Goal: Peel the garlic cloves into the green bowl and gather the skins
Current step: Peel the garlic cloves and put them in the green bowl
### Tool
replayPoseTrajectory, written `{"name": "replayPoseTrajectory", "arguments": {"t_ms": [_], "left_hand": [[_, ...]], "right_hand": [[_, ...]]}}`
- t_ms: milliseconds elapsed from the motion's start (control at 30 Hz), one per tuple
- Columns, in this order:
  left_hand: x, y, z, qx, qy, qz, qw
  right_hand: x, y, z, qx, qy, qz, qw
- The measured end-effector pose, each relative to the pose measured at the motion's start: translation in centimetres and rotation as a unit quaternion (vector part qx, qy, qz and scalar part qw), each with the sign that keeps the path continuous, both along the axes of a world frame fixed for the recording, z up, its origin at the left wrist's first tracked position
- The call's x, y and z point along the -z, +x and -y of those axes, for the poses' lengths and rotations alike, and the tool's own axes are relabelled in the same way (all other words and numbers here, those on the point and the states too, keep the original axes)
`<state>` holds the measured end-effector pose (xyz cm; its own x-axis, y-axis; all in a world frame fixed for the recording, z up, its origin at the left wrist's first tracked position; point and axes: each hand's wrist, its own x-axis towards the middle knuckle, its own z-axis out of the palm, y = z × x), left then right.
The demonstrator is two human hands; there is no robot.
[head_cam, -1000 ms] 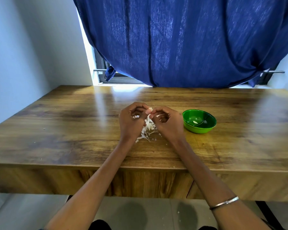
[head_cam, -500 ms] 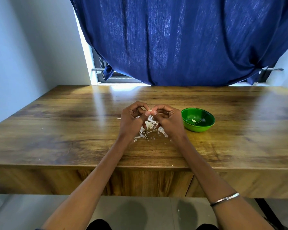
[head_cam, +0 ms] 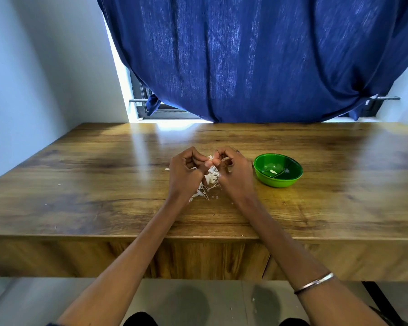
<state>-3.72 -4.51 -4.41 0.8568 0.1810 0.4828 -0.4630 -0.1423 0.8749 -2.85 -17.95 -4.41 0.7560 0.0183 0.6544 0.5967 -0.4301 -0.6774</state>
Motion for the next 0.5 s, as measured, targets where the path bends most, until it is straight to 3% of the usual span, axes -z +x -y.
{"name": "replayPoseTrajectory", "arguments": {"t_ms": [100,267,500], "left_hand": [[0.1,0.1,0.1,0.014,-0.024,-0.018,0.999],[0.0,0.2,0.0,0.023,-0.062,-0.035,0.997],[-0.6,-0.5,0.0,0.043,-0.06,-0.028,0.997]], "right_hand": [[0.2,0.3,-0.3,0.01,-0.02,0.002,1.0],[-0.2,-0.4,-0.5,-0.031,0.104,-0.076,0.991],[-1.0,-0.7,0.0,-0.09,0.185,-0.141,0.968]]}}
